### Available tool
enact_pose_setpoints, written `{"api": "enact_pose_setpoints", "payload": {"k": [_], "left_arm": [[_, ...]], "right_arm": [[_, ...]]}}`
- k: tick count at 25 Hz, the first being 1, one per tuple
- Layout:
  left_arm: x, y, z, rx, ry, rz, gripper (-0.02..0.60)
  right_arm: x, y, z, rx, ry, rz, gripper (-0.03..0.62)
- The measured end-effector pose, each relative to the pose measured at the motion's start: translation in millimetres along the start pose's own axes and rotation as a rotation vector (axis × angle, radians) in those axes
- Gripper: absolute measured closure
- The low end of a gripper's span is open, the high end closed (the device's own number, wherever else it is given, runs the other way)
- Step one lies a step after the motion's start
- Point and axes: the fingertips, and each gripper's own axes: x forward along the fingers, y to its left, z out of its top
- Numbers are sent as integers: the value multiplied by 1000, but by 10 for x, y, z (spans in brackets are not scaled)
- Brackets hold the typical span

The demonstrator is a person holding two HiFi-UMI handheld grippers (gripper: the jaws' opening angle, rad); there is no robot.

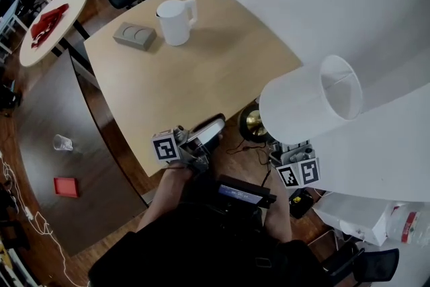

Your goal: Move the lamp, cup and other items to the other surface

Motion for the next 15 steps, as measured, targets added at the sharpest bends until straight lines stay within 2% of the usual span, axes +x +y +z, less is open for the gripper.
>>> {"api": "enact_pose_setpoints", "payload": {"k": [15], "left_arm": [[-37,543,912,-19,-19,0,443]], "right_arm": [[1027,-136,-328,-28,16,-7,514]]}}
